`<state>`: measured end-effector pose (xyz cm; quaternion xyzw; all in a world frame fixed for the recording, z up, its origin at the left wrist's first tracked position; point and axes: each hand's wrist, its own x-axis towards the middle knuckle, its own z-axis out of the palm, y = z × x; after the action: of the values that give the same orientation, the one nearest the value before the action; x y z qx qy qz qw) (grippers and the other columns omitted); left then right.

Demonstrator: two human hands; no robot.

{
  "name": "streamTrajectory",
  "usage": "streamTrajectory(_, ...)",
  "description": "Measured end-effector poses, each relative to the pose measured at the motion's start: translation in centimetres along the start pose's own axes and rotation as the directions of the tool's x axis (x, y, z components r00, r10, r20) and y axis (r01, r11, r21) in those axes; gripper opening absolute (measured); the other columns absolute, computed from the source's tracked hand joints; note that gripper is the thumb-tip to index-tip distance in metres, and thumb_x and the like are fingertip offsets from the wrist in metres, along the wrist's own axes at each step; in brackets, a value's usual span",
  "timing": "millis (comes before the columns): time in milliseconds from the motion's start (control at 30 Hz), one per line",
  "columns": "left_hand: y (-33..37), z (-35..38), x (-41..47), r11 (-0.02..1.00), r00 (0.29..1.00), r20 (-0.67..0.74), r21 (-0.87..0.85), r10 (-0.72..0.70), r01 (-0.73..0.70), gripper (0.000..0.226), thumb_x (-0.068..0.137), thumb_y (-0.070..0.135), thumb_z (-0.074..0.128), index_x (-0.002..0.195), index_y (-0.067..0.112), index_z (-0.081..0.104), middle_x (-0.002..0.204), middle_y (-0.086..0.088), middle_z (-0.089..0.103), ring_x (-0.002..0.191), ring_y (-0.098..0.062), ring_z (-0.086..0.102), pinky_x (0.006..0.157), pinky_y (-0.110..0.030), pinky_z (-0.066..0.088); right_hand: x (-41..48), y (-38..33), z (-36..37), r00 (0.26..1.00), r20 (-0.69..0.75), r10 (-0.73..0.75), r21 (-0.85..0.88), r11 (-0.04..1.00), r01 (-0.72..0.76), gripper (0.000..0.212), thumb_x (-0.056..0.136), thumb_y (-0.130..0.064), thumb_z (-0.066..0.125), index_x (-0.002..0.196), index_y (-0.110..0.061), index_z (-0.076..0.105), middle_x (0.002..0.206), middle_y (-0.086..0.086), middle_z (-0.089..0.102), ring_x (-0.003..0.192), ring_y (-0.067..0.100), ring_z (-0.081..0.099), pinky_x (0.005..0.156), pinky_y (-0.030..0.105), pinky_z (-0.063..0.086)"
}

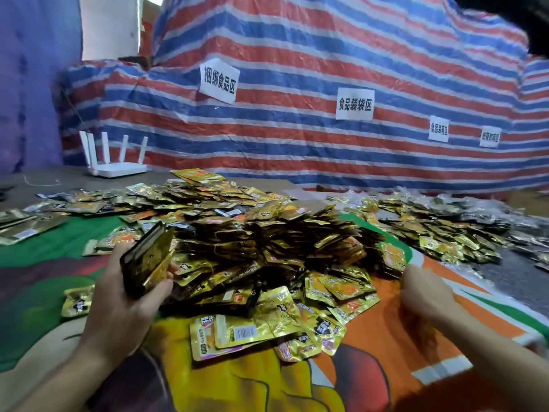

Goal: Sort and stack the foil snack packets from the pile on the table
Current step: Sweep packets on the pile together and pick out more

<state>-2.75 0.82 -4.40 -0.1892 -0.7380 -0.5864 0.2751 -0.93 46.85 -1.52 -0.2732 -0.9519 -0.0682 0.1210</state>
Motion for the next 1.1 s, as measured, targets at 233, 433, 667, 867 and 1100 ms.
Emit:
streamTrajectory(233,0.5,1.0,-0.1,0.999,0.998,0.069,-0.052,-0.001,0.005,0.036,0.068,0.011,0.067,0.101,0.002,0.055,0.084,-0.014,0.067,0.08,-0.034,0.066,0.071,-0.051,0.055,0.3,-0.1,-0.7,0.993,-0.115,-0.024,0.048,0.998,0.029,0.016,0.083,0.005,0.054,0.072,-0.008,0.054,0.063,0.006,0.05,0.06,0.028,0.054,0.051,0.032,0.038)
streamTrajectory(433,0.3,1.4,-0.2,0.987,0.996,0.079,-0.148,-0.049,0.06,0.035,0.069,0.015,0.067,0.102,0.001,0.065,0.089,-0.008,0.073,0.086,-0.021,0.07,0.077,-0.035,0.055,-0.8,-1.9,-3.2,0.966,-0.25,-0.065,0.157,0.982,0.107,0.016,0.085,-0.001,0.062,0.095,-0.006,0.073,0.085,0.016,0.072,0.079,0.037,0.067,0.061,0.038,0.054)
streamTrajectory(667,0.4,0.6,0.5,0.789,0.928,0.218,-0.489,-0.301,0.371,0.033,0.064,0.0,0.066,0.095,0.008,0.075,0.095,-0.02,0.071,0.09,-0.032,0.069,0.078,-0.04,0.056,-4.8,-12.1,-6.2,0.849,-0.391,-0.356,0.515,0.68,0.523,0.016,0.09,-0.016,0.071,0.105,-0.016,0.075,0.089,-0.006,0.072,0.076,0.007,0.066,0.065,0.021,0.053)
streamTrajectory(867,-0.1,-0.8,1.5,0.553,0.779,0.416,-0.549,-0.469,0.626,0.037,0.047,0.002,0.073,0.084,0.001,0.079,0.086,-0.024,0.071,0.064,-0.03,0.069,0.055,-0.037,0.06,-9.3,-23.9,-7.4,0.653,-0.428,-0.625,0.826,0.022,0.563,0.016,0.088,-0.016,0.078,0.103,-0.02,0.072,0.089,-0.011,0.073,0.084,0.003,0.07,0.076,0.02,0.058)
streamTrajectory(1100,-0.3,-2.2,2.5,0.673,0.788,0.272,-0.412,-0.552,0.614,0.035,0.047,0.003,0.076,0.081,-0.004,0.071,0.097,-0.039,0.064,0.078,-0.041,0.066,0.076,-0.056,0.057,-10.0,-29.1,-5.6,0.595,-0.515,-0.617,0.811,-0.124,0.572,0.018,0.09,-0.012,0.075,0.106,-0.016,0.07,0.088,-0.008,0.072,0.079,0.006,0.069,0.073,0.016,0.056)
